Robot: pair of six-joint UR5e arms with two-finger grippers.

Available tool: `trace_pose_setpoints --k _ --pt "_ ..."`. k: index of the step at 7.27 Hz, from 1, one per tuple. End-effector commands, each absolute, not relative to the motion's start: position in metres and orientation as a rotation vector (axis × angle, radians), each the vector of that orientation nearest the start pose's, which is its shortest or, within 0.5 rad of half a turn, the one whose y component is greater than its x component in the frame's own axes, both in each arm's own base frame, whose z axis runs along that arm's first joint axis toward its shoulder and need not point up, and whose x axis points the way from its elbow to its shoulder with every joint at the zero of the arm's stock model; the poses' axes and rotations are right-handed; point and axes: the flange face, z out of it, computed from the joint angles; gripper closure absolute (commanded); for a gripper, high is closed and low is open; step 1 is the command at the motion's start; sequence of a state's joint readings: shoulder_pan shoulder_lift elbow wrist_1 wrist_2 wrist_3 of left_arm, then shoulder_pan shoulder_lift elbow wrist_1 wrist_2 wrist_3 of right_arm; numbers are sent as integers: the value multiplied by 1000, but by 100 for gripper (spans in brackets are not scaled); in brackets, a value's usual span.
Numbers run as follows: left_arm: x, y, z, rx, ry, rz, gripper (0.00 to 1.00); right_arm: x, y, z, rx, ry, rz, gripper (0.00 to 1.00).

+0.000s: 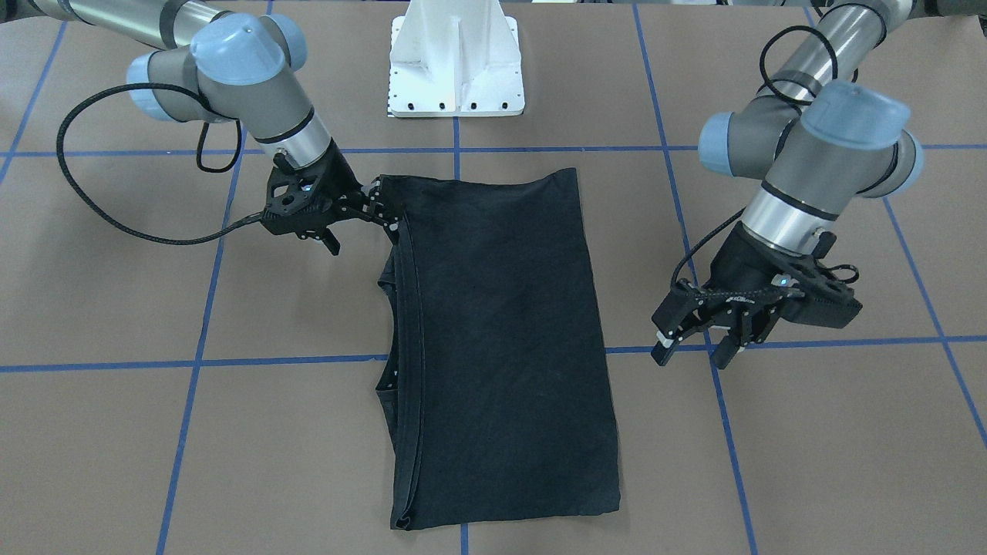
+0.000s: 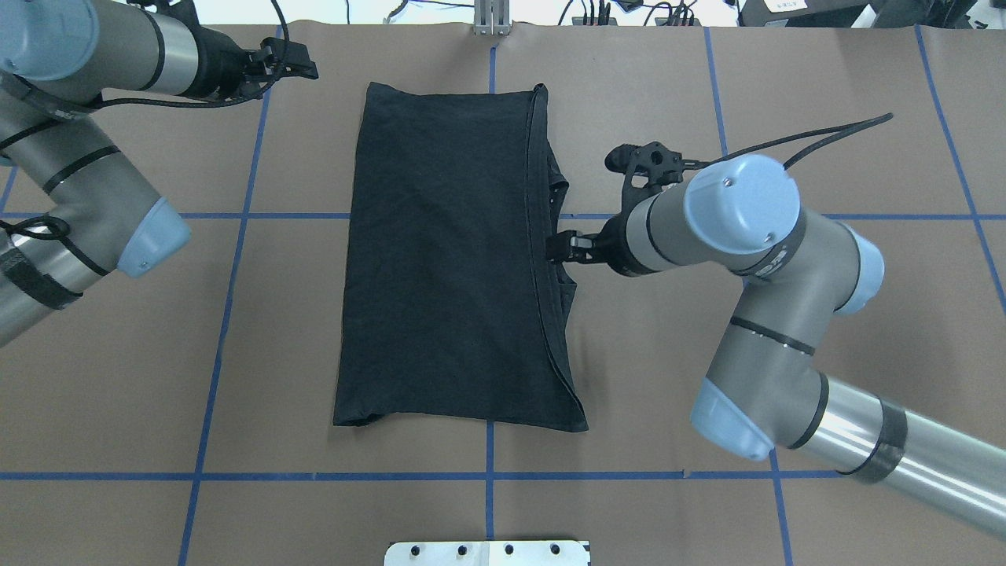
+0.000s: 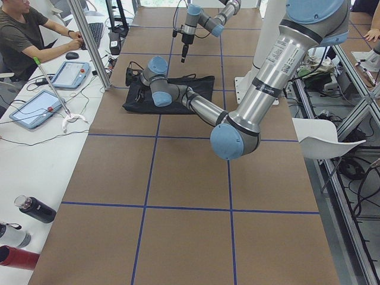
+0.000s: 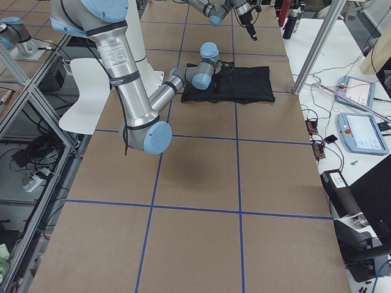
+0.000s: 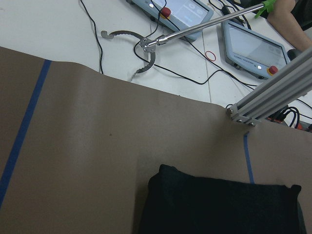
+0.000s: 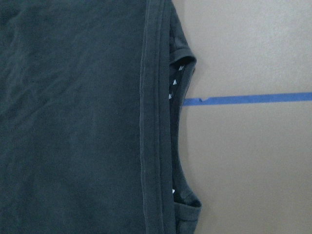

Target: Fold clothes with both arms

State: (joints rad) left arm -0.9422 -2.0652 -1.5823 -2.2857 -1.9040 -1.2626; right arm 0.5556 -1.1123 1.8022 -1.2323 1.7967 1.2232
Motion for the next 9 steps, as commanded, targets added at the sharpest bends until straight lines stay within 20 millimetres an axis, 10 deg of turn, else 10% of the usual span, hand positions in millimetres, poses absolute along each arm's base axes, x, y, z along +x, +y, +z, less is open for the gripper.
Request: trace_pose_setpoints --k 1,9 --pt "303 -579 275 464 1156 -340 0 -524 -370 265 341 -904 -106 1" --pt "315 -570 286 433 1152 -335 0 -570 -341 284 338 -712 -261 1"
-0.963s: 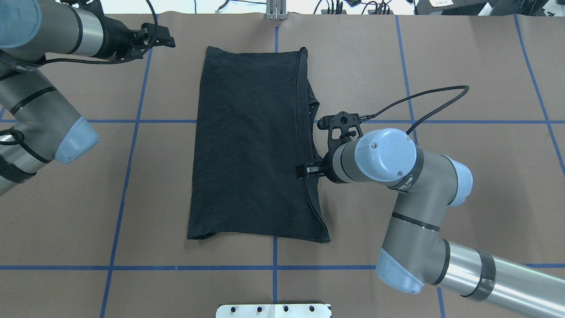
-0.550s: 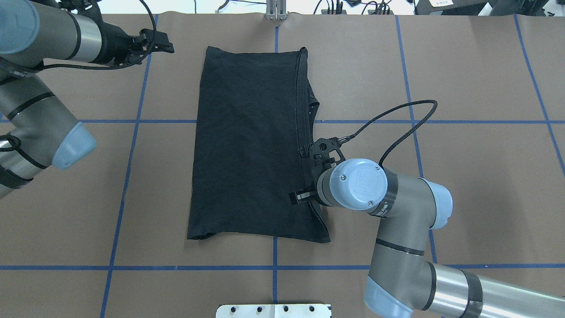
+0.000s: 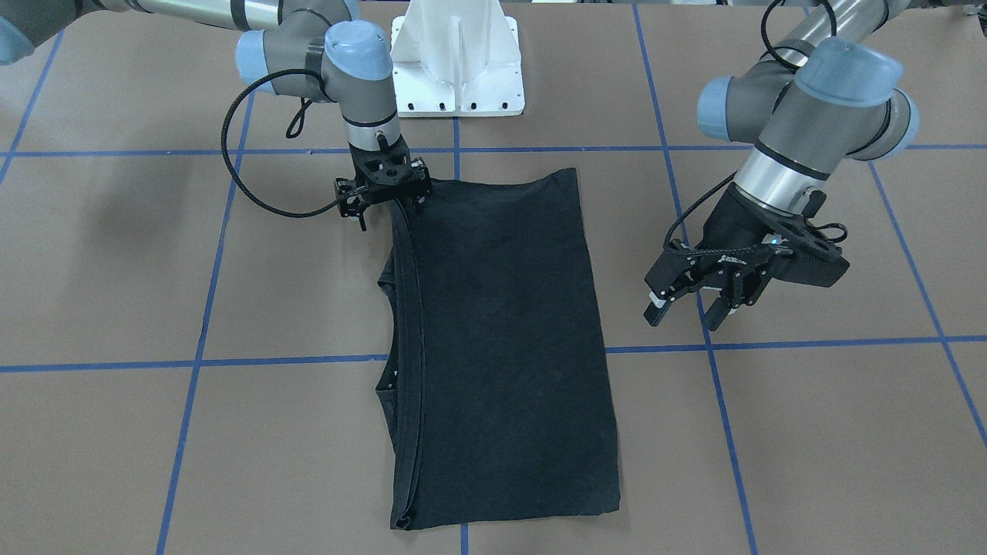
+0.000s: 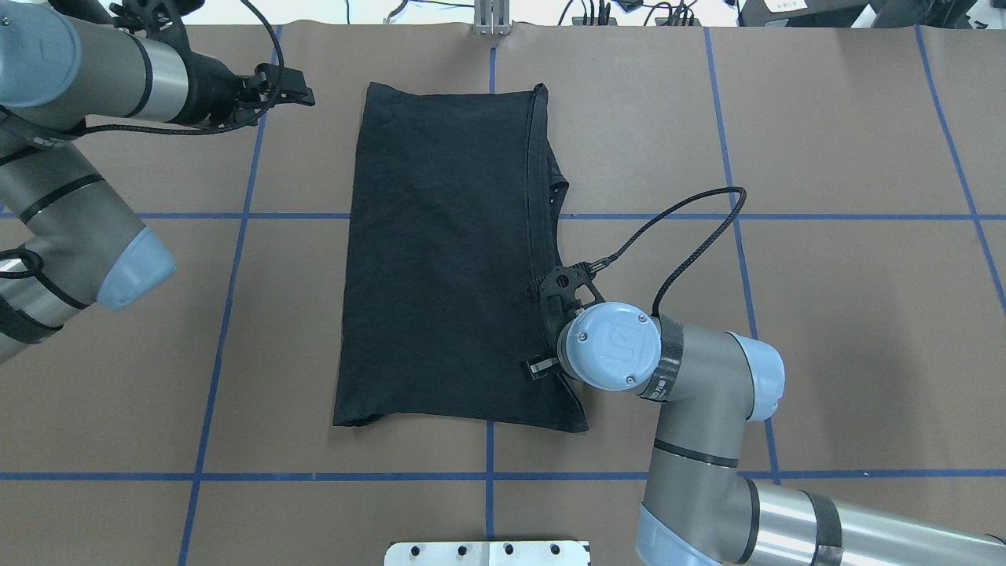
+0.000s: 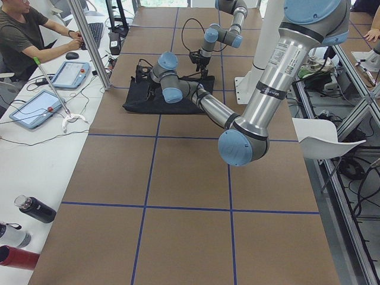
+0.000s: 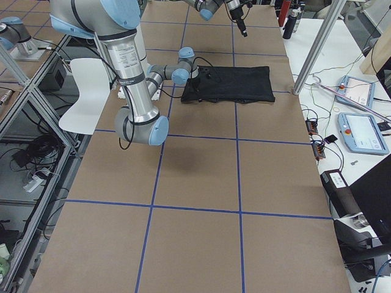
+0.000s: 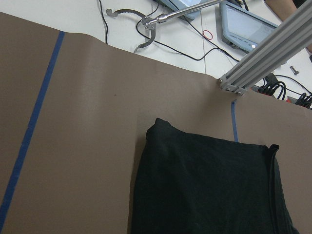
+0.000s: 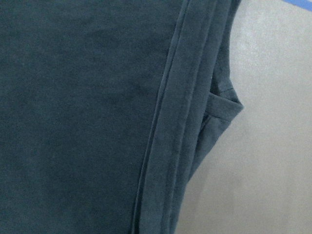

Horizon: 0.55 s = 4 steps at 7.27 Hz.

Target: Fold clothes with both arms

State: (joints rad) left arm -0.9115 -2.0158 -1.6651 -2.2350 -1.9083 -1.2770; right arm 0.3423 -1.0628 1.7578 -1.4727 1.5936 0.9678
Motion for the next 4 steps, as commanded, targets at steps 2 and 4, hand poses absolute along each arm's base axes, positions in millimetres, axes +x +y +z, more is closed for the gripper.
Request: trace_pose_setpoints --k 2,4 --pt "316 -570 288 429 1149 -335 0 -571 -339 285 334 -712 -265 1" --pt "320 -568 288 426 1150 -329 0 -573 -339 292 327 -701 -268 1"
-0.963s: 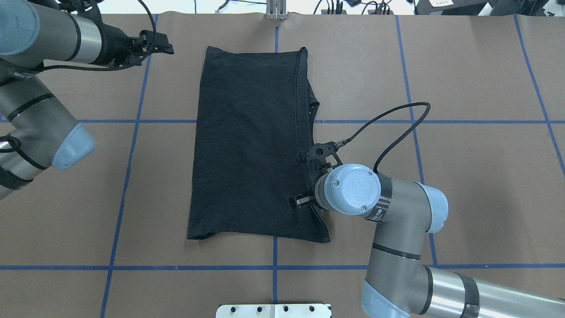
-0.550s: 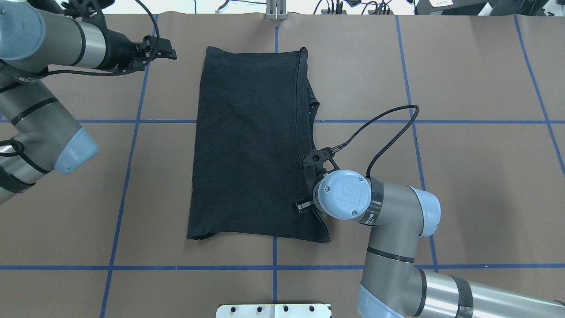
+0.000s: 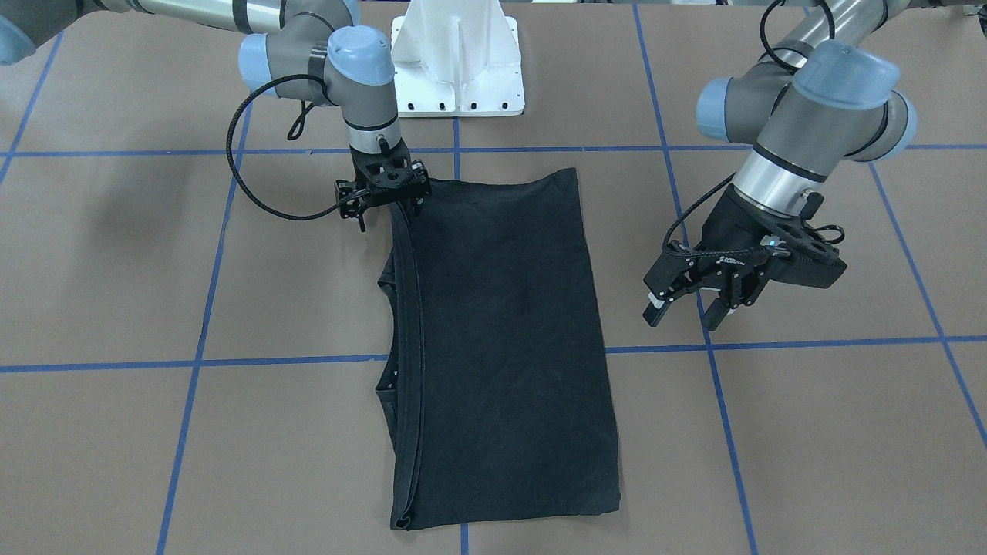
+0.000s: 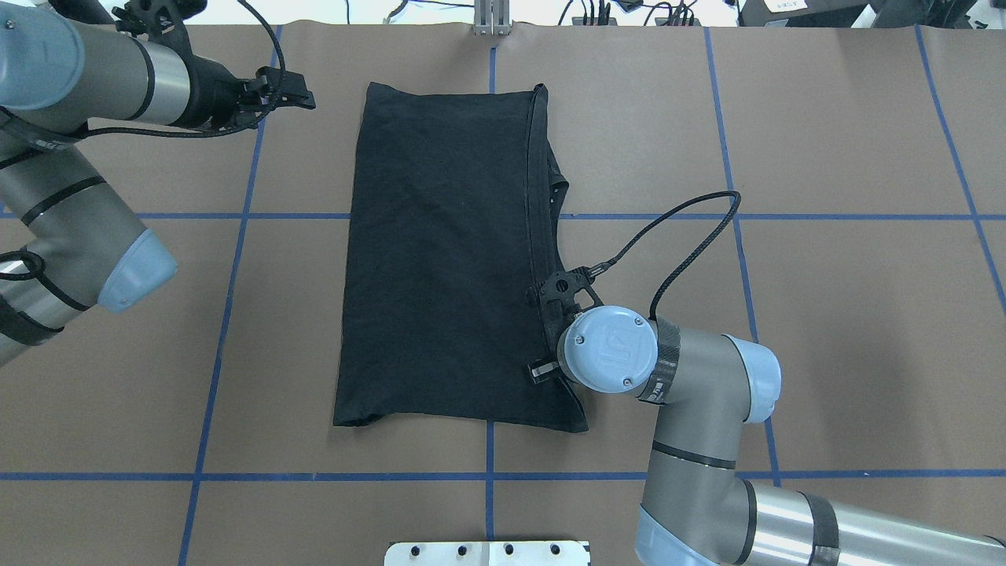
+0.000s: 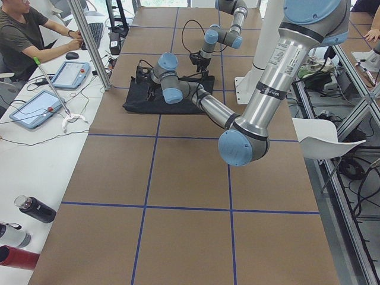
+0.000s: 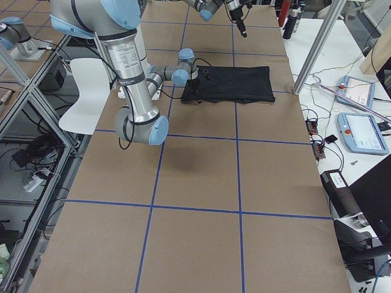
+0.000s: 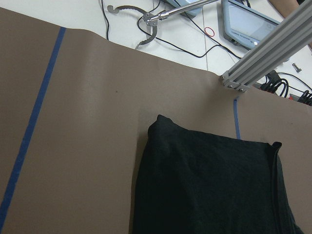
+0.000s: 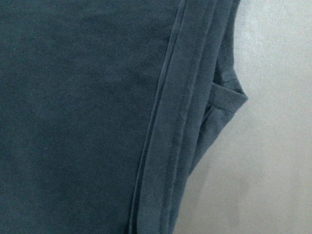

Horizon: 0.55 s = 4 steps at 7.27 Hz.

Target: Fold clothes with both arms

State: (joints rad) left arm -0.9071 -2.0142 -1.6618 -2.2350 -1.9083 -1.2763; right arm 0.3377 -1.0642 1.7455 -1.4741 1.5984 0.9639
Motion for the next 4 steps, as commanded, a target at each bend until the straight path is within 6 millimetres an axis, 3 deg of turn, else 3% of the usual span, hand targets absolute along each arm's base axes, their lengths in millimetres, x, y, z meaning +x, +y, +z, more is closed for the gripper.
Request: trace_pose_setpoints --k 1,4 --pt "320 -567 288 425 1150 -330 0 -576 -340 295 326 -691 -272 1" --pt "322 -566 287 424 1154 -328 0 -570 -349 299 320 -687 -263 1"
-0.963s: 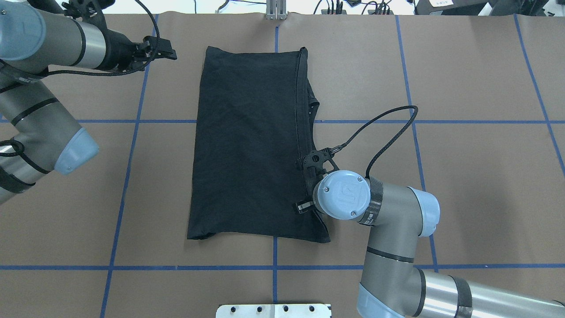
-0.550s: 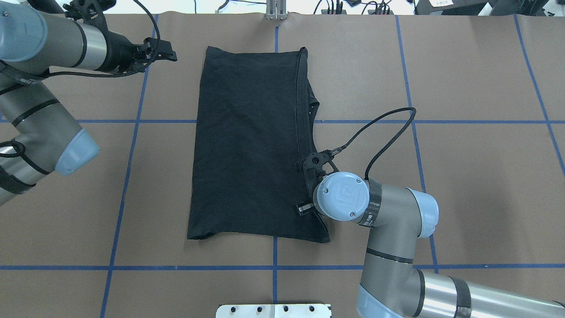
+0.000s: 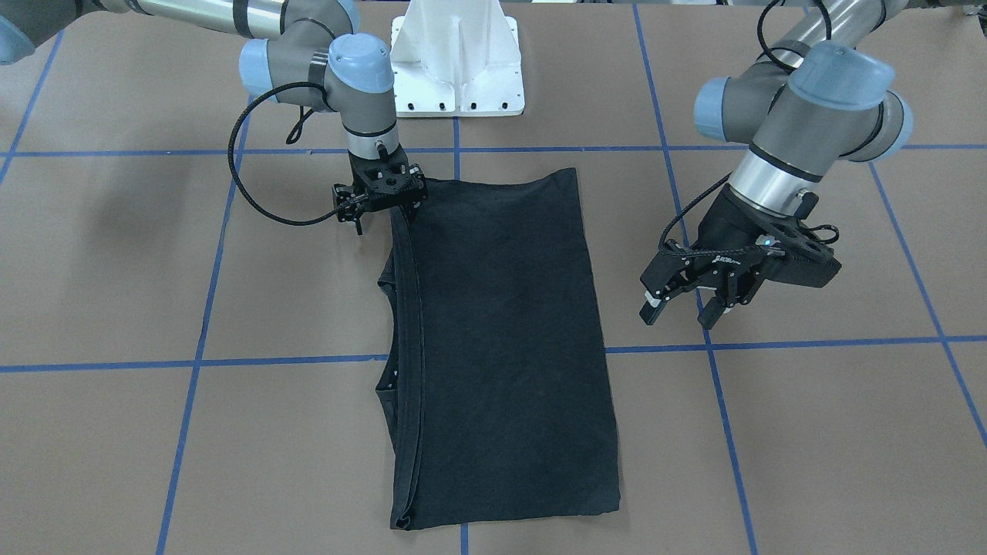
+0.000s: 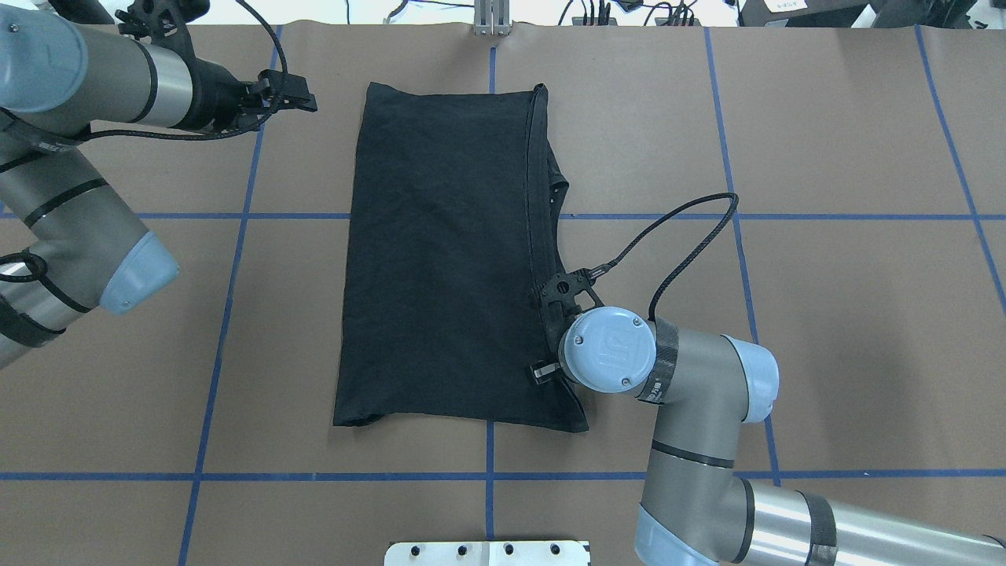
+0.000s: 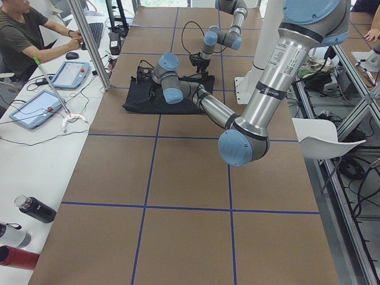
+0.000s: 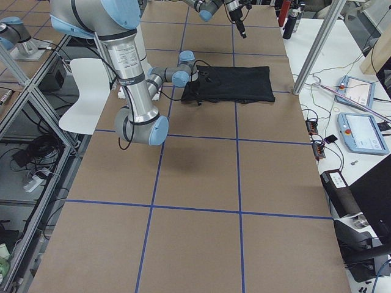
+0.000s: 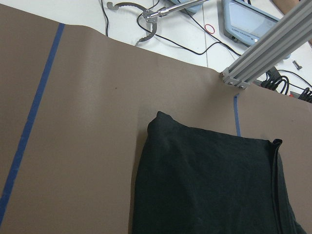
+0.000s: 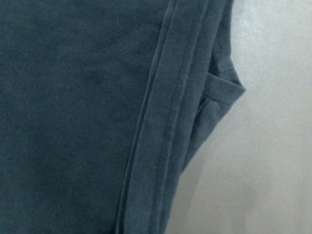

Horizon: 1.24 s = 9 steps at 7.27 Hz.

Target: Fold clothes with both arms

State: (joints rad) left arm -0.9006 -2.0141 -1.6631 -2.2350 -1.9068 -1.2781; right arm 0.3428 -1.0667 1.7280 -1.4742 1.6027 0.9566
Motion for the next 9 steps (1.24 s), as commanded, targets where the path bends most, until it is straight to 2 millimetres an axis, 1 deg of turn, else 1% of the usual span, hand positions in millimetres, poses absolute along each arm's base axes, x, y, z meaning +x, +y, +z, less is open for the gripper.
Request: trace_pose_setpoints --k 1,2,3,4,5,7,8,9 --pt "323 -566 288 422 1152 -327 0 -563 -356 301 314 -689 -265 1" --pt "323 -566 288 422 1151 -327 0 -560 -360 302 321 -685 -281 1" --pt "322 -565 285 424 1157 -327 0 -552 -368 301 320 -691 -268 1" --pt "322 -565 287 423 1154 -328 0 -541 -374 306 305 -695 -259 1" --pt "322 -565 286 424 1155 -326 0 -531 -376 310 306 -694 -263 1" --pt "323 -566 290 420 1149 -328 0 -520 -379 321 306 -680 -258 1" --pt "323 -566 290 420 1149 -328 0 -518 -378 315 312 -688 -256 1" --pt "323 -565 290 421 1150 -328 0 -514 -376 306 323 -707 -258 1"
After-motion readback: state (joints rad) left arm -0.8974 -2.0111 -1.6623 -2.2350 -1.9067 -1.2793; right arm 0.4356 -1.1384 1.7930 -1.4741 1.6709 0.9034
